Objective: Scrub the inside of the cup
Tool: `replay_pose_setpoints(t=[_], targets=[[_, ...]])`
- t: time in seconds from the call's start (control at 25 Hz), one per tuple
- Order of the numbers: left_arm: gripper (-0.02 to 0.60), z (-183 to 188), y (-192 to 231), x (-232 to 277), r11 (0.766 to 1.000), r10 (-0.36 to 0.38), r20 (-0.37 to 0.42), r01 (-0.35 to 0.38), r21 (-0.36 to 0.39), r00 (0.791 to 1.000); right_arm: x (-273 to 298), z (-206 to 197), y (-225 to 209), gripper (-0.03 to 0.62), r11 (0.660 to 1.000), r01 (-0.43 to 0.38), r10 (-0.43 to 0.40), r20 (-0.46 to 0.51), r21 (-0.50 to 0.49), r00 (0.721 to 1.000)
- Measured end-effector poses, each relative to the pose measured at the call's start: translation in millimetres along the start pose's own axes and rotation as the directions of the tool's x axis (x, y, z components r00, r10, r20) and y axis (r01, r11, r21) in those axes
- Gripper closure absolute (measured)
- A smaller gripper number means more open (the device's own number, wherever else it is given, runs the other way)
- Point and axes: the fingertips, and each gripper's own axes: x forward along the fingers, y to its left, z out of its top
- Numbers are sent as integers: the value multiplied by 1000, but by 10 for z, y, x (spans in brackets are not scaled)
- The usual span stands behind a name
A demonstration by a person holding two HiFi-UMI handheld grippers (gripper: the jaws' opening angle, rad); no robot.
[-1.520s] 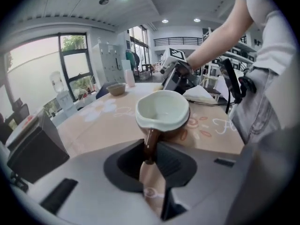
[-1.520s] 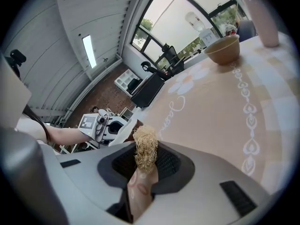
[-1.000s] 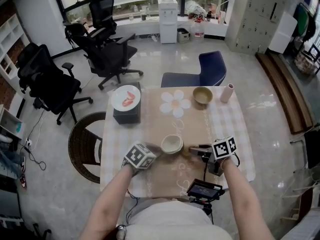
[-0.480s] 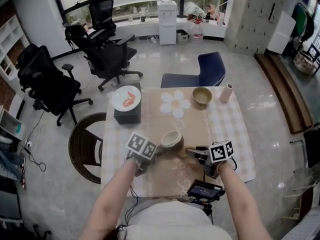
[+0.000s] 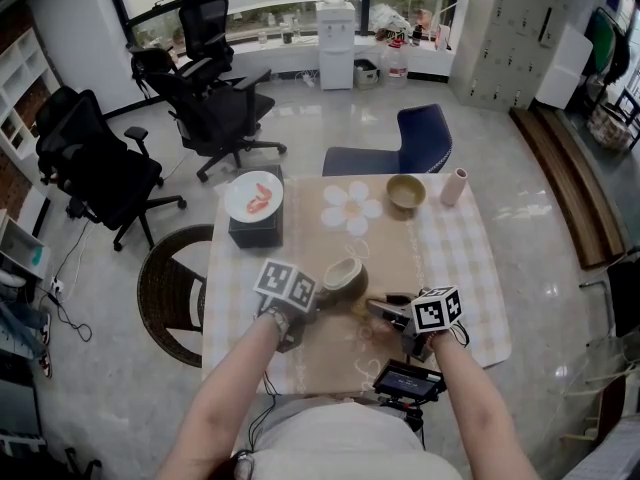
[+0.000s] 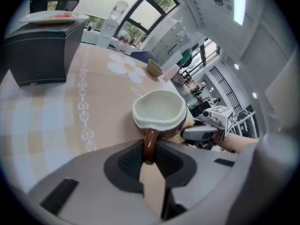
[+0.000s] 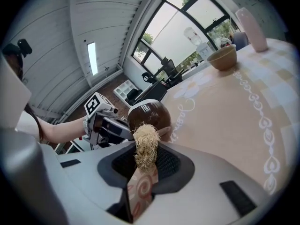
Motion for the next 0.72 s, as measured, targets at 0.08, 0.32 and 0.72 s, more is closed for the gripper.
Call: replay_pose_setpoints(t=[0.08, 0.32, 0.72], targets=[[522, -4, -6, -1, 1000, -2, 2, 2, -20, 1000, 29, -27, 46, 507, 999, -5, 4, -18, -34, 1000], [522, -7, -25, 12, 997, -9, 17, 10, -72, 1000, 111, -98, 119, 507, 997, -24, 20, -54, -68, 998], [522, -25, -41, 16, 1000, 25, 2, -25, 12, 1000, 309, -202, 430, 505, 966, -122, 81, -180, -228, 980]])
